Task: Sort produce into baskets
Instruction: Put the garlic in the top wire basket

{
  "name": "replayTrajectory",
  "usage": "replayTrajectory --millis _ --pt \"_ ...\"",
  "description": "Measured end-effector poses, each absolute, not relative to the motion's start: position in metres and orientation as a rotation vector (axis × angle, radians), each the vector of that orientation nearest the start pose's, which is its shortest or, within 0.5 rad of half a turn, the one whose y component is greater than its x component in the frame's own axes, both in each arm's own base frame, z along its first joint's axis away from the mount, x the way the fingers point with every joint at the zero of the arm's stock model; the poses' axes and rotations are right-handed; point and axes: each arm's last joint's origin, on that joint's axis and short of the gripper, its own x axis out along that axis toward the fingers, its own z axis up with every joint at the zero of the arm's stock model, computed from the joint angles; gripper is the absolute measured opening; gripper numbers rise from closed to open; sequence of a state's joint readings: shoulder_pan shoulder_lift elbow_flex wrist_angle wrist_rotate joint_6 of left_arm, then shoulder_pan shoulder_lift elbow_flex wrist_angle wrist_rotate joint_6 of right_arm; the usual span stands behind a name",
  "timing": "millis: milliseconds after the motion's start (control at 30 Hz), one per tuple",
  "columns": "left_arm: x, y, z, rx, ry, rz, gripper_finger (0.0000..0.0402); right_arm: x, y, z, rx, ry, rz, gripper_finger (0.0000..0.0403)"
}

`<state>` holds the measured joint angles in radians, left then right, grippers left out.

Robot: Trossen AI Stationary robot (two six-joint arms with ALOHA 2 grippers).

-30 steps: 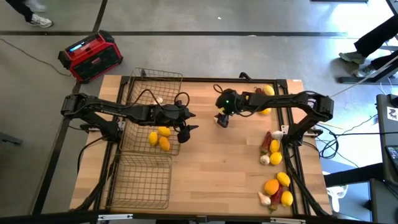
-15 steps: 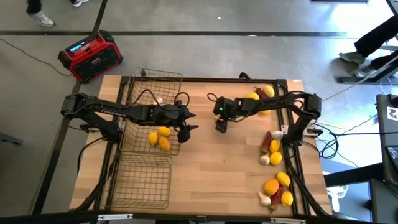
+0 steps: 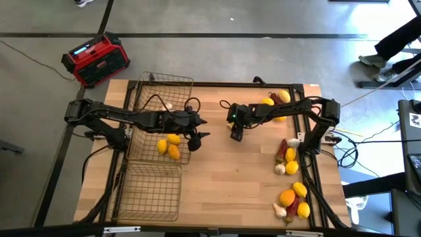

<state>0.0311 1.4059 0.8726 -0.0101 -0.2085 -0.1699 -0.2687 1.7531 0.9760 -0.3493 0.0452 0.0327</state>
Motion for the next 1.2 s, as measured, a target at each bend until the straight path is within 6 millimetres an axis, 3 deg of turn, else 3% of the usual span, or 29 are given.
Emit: replayTrajectory --millis 133,300,567,833,1200 --pt "0.300 0.015 0.241 -0.117 0.521 0.279 0.0255 0.314 -0.088 0.147 0.121 1.120 -0.277 0.0168" --pt "0.300 0.015 0.241 -0.118 0.521 0.279 0.0255 0.314 -0.083 0.152 0.079 1.112 -0.257 0.0171" --pt "0.300 0.015 0.240 -0.117 0.526 0.280 0.0255 0.306 -0.080 0.192 0.052 0.983 -0.263 0.0173" --pt "0.305 0.015 0.235 -0.102 0.534 0.276 0.0255 0.303 -0.046 0.235 -0.070 0.788 -0.080 0.0174" --pt "0.313 0.004 0.232 -0.048 0.500 0.222 0.0255 0.317 -0.012 0.246 -0.167 0.618 0.038 0.0174"
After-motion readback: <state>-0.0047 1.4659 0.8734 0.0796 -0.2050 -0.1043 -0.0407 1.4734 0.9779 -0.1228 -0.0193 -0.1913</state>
